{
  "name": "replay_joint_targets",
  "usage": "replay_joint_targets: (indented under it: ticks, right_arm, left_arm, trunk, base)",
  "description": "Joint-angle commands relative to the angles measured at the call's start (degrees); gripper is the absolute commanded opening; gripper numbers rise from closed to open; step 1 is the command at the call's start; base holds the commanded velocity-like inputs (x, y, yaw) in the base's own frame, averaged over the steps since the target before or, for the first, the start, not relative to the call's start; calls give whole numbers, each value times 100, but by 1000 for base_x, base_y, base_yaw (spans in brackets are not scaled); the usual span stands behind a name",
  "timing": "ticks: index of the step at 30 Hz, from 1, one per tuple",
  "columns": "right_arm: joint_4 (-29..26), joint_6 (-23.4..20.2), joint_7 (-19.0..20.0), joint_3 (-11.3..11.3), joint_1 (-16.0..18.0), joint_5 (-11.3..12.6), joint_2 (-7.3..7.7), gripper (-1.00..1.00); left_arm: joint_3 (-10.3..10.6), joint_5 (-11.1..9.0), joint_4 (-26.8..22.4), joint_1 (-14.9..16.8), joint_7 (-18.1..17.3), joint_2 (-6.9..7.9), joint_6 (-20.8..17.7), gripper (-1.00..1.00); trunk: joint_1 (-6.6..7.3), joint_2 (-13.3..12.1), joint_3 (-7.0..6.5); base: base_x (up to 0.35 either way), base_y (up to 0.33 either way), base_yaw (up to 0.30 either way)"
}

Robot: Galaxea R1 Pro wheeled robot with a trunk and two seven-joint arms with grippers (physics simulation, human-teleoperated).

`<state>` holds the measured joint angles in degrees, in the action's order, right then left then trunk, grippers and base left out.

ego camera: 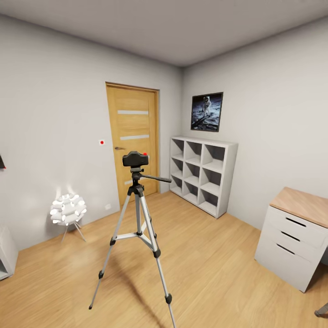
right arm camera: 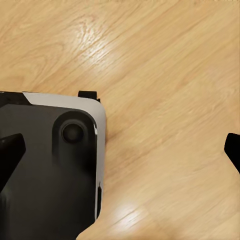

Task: Attach the digital camera to the camera tripod in the bedroom.

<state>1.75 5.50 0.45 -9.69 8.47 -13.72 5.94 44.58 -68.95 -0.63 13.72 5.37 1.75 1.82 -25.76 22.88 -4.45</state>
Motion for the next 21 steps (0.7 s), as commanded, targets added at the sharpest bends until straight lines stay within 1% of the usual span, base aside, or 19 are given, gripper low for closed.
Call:
replay_joint_targets:
  ticks: [1, 21]
  right_arm:
    - [19, 35, 5, -46, 6, -50, 3, 100]
    - [18, 30, 20, -33, 6, -61, 17, 100]
  left_arm:
    - [49, -40, -7, -1, 25, 1, 7, 100]
    - [51, -40, -7, -2, 25, 1, 7, 100]
  trunk:
    - [-2, 4, 2]
    - [-2, 4, 2]
  base:
    - [0, 0, 0]
    - [0, 0, 0]
